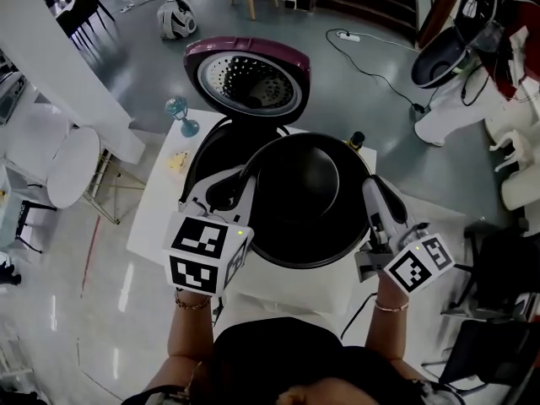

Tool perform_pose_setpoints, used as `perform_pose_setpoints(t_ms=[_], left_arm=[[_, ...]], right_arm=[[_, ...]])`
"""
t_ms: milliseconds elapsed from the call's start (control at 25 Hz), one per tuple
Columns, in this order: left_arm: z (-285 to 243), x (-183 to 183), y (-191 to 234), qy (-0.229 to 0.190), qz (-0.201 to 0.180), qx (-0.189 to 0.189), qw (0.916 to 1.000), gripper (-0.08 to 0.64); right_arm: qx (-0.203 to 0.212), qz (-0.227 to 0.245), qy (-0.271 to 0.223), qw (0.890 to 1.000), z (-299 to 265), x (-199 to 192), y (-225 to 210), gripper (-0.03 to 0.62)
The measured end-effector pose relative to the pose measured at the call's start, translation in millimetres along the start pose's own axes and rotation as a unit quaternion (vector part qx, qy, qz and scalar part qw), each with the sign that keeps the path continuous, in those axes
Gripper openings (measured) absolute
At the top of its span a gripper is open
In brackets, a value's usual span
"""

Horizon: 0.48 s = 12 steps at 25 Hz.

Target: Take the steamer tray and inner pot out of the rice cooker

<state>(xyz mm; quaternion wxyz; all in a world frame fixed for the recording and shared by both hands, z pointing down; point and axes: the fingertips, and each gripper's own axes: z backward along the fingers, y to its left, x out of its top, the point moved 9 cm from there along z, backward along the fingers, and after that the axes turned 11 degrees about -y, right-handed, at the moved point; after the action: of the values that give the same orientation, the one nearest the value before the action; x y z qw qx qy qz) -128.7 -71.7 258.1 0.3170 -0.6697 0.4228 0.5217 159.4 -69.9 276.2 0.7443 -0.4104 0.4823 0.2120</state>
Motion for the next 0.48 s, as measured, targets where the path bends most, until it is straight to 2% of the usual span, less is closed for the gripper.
perform_pose_setpoints(t_ms=[240, 480], left_arm=[[1.0, -7.6, -36.9, 0.007, 0.01, -0.014, 0.9998, 0.023], [2.7, -35.8, -70.2, 0.035, 0.023, -0.022, 0.9989, 0.025]], right_arm=[[-0.005, 0.001, 0.008, 1.0, 37.8, 11.2, -10.9, 0.028], [-0.019, -0.027, 0.027, 0.999, 73.9, -2.8, -29.8, 0.028]])
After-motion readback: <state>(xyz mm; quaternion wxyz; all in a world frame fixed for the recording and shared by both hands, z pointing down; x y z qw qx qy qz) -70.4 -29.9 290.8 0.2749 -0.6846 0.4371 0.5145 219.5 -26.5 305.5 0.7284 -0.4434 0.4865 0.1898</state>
